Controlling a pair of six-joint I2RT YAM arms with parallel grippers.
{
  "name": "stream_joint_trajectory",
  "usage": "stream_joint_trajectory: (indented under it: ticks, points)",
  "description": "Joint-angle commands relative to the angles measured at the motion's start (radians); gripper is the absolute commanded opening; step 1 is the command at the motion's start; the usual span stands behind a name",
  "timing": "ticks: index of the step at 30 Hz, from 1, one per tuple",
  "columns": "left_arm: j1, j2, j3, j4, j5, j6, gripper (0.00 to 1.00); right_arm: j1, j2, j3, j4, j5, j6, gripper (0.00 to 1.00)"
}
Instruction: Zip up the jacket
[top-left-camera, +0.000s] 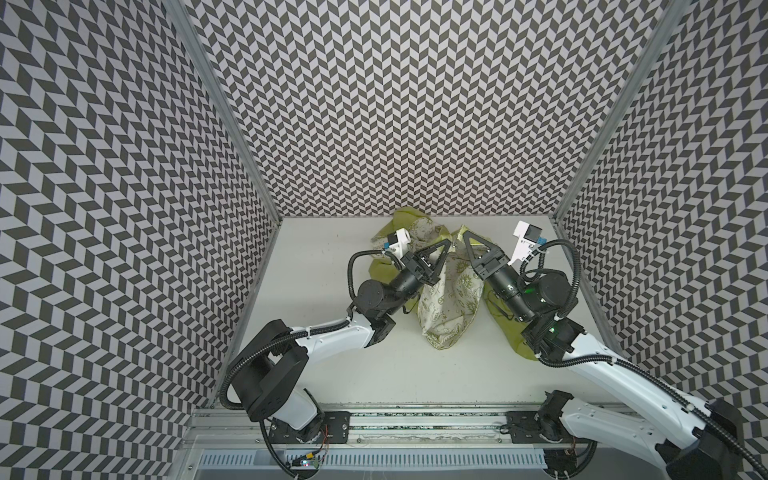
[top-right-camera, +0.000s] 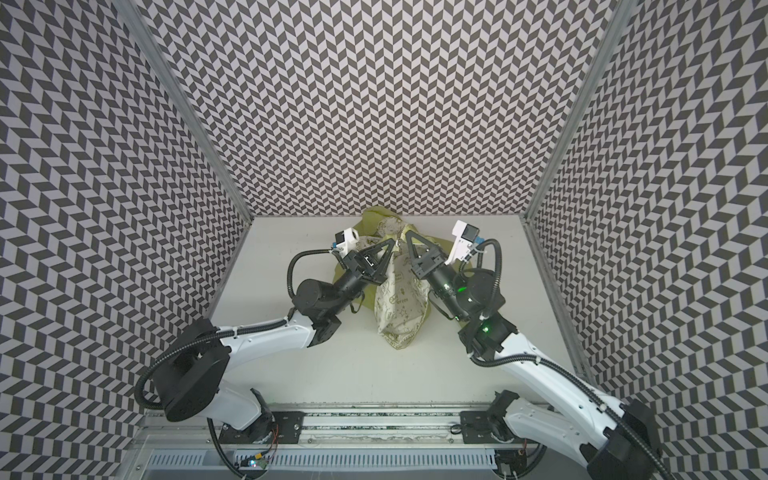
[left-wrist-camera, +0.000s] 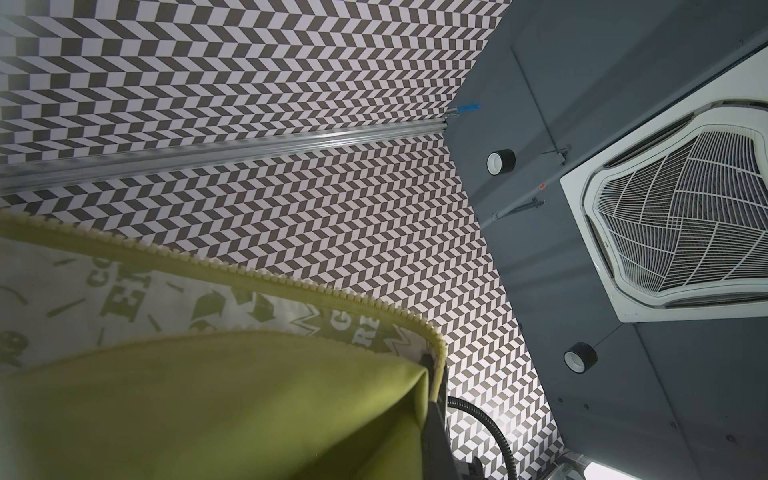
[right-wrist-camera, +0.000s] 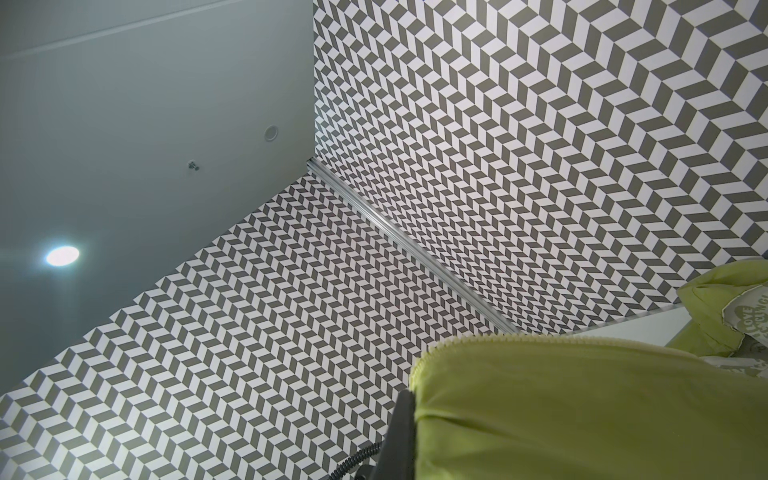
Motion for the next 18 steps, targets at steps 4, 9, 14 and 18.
stream_joint_trajectory:
  ticks: [4, 9, 14, 18]
  points:
    - [0.005, -0.012, 0.044, 0.045, 0.028, -0.006, 0.00, 0.009, -0.011, -0.011, 0.051, -0.012, 0.008, 0.00]
    - [0.004, 0.002, 0.051, 0.058, 0.029, -0.013, 0.00, 0.009, -0.001, -0.010, 0.054, -0.001, 0.005, 0.00]
    - [0.005, 0.006, 0.052, 0.062, 0.027, -0.015, 0.00, 0.009, 0.011, -0.005, 0.060, -0.007, 0.009, 0.00]
    - [0.005, 0.007, 0.049, 0.061, 0.029, -0.018, 0.00, 0.009, 0.016, -0.002, 0.067, -0.018, 0.012, 0.00]
